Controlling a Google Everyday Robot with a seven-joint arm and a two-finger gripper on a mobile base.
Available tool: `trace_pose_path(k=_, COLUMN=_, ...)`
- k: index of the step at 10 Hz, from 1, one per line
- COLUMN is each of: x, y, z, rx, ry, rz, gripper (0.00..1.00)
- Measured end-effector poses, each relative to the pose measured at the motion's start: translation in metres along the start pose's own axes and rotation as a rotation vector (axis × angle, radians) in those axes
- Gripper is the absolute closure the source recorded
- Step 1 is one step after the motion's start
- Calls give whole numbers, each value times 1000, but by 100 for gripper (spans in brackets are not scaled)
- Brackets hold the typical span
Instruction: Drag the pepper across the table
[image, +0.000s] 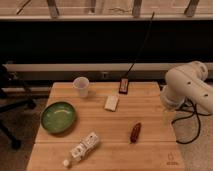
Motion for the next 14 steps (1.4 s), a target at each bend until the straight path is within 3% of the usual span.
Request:
trace_pose_path(k=3, x=-2, y=2, z=2, rx=0, ry=3, rz=-11, gripper=20)
trace_pose_path(k=7, x=-19, y=9, z=15, rx=4, ry=13, rz=-94, gripper=20)
trace_pose_path(k=12, x=-36, y=16, z=27, rx=5, ry=18, rz=-227, gripper=20)
trace_pose_path(k=14, x=-44, y=21, z=35, rx=-1, ry=16, rz=-339, gripper=20)
